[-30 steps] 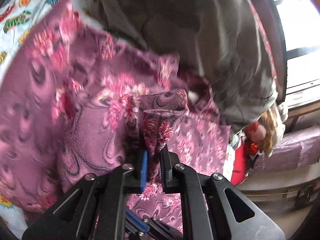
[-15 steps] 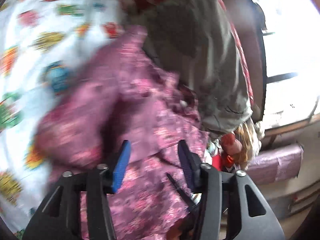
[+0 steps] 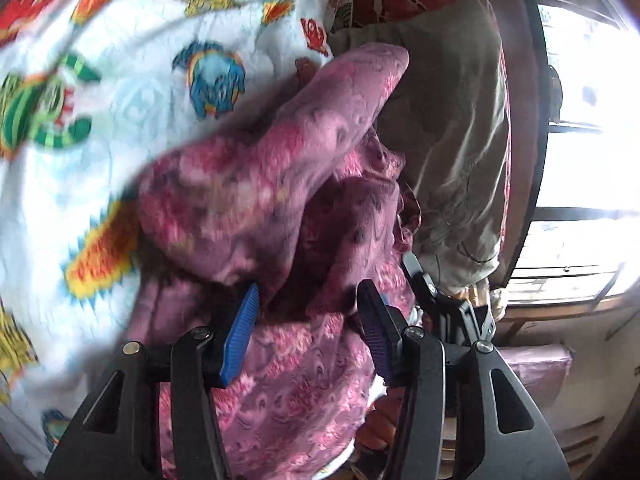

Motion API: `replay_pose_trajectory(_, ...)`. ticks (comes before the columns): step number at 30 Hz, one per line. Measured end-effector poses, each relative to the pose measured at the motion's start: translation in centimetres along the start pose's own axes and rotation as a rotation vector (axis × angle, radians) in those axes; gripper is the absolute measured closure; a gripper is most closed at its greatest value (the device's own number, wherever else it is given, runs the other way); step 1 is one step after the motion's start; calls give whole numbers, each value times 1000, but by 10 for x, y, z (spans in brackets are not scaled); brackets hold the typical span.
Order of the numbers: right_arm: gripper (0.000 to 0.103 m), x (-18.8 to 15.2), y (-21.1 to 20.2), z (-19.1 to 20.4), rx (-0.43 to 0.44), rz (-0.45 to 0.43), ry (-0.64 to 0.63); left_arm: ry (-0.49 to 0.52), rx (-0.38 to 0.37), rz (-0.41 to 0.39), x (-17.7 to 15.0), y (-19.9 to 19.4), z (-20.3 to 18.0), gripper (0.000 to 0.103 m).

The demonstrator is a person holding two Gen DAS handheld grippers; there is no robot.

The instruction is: Fold small clothes

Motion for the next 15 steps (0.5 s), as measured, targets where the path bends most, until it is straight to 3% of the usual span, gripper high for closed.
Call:
replay_pose_trajectory(1, 62, 0, -1, 2, 4, -7, -24, 6, -2, 0, -5, 1, -1, 54)
replay_pose_trajectory(2, 82, 2, -3, 4, 2, -15, -56, 13, 1, -2, -9, 0, -1, 54)
replay_pose_trajectory(3, 90, 3, -6, 5, 3, -17, -76, 20, 10, -5, -11, -2, 1, 54)
replay_pose_trajectory(5, 95, 7, -17, 2, -7, -43, -107, 26, 34, -13, -12, -2, 2, 54)
replay_pose_trajectory(15, 96, 34, -86, -44, -34, -156, -65, -75, 61, -80, 4, 11, 9, 54)
Point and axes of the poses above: each gripper's, at about its wrist camera, not at the fingertips, and y roughly the way its jaws point, z to its left, x to its top, the point moved 5 cm from there along y, roughly the way its jaws point, and after that the axes turned 1 degree about -z, right-handed, at the moved point
